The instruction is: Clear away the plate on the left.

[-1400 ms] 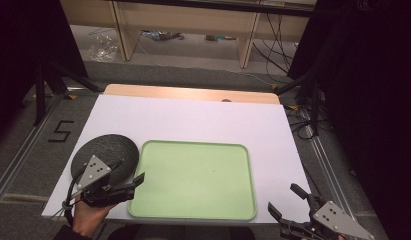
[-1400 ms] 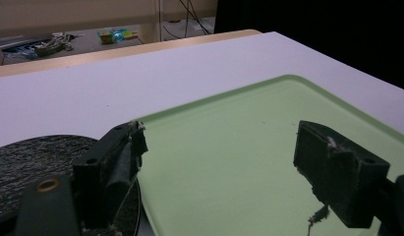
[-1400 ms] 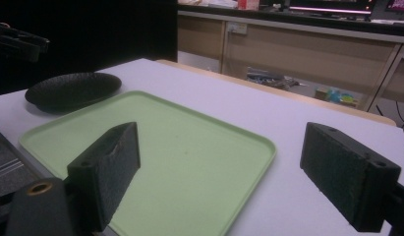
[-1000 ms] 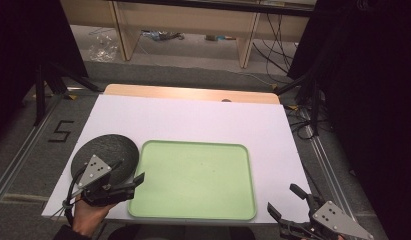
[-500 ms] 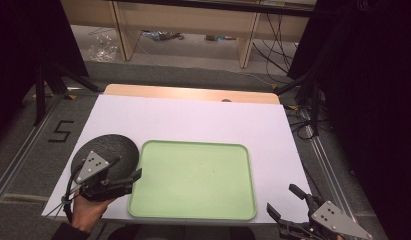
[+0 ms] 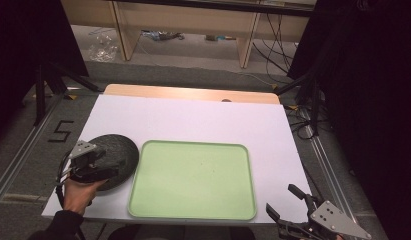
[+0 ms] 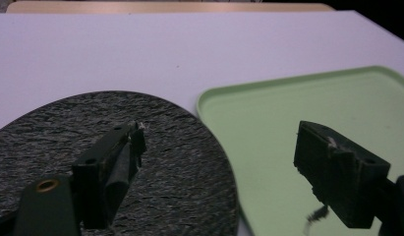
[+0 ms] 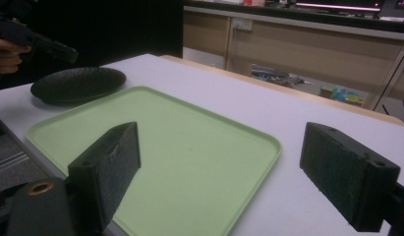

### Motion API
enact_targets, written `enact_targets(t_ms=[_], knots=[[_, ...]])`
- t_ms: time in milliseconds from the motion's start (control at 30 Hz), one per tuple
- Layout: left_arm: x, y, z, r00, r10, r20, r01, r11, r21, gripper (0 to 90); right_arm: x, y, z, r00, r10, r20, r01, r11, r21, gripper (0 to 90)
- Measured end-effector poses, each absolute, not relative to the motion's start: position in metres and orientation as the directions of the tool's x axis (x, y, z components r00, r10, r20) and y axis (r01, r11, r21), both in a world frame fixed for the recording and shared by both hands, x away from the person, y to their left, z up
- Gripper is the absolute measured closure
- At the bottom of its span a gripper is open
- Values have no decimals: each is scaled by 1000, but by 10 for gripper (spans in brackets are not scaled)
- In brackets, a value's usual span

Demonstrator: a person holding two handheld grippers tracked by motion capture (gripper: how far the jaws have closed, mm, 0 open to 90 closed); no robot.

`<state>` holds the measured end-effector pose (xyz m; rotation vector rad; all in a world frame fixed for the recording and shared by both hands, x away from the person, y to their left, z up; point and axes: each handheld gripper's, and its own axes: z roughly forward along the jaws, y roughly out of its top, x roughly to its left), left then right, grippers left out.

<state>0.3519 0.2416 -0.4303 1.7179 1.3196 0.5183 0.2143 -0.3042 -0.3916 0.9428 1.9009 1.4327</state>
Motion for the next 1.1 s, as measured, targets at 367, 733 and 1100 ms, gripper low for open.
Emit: enact_targets(t_ms=[367,733,1100], knots=[[376,256,-436,288,942,-172,585,-31,811,188,216,-305,-392,-595,802,-44,178,184,967,162],[383,297,-437,169,959,-228,615,79,785,232,215,-305,-391,-594,803,-41,187,188,964,162],[387,332,-446,98,942,-322,646,186,740,226,215,-305,-391,-604,796,-51,169,191,967,163]])
